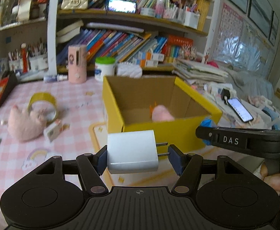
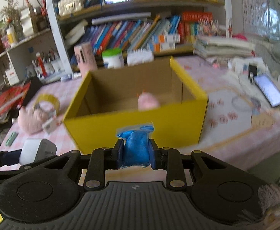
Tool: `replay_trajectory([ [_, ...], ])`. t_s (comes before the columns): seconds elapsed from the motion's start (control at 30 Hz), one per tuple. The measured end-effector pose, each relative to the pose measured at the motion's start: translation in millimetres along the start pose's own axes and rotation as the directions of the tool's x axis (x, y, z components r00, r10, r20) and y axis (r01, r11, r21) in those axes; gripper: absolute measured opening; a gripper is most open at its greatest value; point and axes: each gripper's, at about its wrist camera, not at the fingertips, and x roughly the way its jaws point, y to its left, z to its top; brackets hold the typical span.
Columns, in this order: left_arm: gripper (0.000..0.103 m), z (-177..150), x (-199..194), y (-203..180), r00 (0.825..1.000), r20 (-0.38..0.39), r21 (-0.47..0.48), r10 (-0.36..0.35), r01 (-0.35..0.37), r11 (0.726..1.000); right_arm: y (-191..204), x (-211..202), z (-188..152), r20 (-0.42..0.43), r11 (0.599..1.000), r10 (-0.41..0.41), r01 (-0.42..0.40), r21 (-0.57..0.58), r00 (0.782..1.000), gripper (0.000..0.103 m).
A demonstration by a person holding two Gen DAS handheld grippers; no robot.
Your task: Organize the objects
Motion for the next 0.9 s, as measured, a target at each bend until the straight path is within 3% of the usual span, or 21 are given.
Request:
replay_trajectory([
  [0.17,0.065,20.2,16.3,-10.7,0.999,0.038,0.004,0.013,-0.013,1.000,-10.5,12.5,26.3,0.048,1.000,0.019,-0.018,-0.026,0.999,0.025],
  [0.43,0.065,41.5,46.7,-31.1,0.996,0.063,0.033,0.059,-0.061,0.998,-31.4,42.3,57.7,0.056,0.997,0.059,-0.055,-0.062,0.997,0.025],
  [0.73,0.065,55.0,87.1,-42.5,0.991,0.025,0.053,0.131,-0.132,0.990,-48.6,86.9,85.4,0.013,0.986,0.112,-0.109,-0.123,0.994,0.025],
  [0.9,0.065,56.6,113.1,-46.3,0.985,-0.035,0.075,0.170,-0.167,0.983,-48.8,116.5,95.3,-0.020,0.977,0.125,-0.127,-0.170,0.992,0.025],
])
